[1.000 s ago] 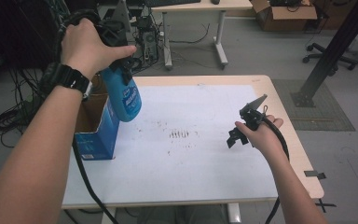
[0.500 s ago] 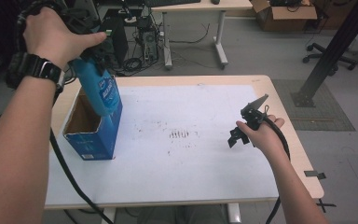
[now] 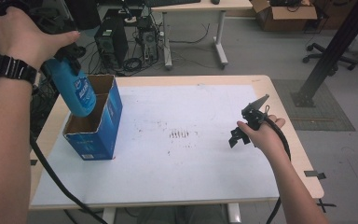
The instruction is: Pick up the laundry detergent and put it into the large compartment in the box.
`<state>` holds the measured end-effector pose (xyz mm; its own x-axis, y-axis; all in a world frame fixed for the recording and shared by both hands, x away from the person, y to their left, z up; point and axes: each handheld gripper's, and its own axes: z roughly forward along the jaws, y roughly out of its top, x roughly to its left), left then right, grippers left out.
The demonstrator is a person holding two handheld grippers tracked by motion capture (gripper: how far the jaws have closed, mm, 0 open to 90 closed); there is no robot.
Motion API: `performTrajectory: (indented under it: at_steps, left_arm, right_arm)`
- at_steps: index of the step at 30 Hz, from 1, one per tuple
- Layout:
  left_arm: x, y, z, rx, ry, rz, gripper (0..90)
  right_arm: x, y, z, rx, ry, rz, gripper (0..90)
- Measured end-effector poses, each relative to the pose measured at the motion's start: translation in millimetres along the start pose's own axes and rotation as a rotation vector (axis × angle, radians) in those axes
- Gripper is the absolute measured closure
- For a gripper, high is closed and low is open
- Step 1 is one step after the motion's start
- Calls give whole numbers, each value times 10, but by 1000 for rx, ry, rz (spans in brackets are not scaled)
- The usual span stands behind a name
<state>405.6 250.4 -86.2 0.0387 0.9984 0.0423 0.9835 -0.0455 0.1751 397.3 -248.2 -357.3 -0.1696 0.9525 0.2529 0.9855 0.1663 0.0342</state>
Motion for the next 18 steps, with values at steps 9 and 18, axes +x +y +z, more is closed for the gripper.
performTrajectory:
  at_steps: [9,18]
  left_arm:
    - [71,20,195,16,-4,-18,374]
    - [95,56,516,39,-11,-30,374]
  right_arm:
    - [-8,0,3,-1,0,-1,38]
    - [-46,-8,18,6,-6,7,38]
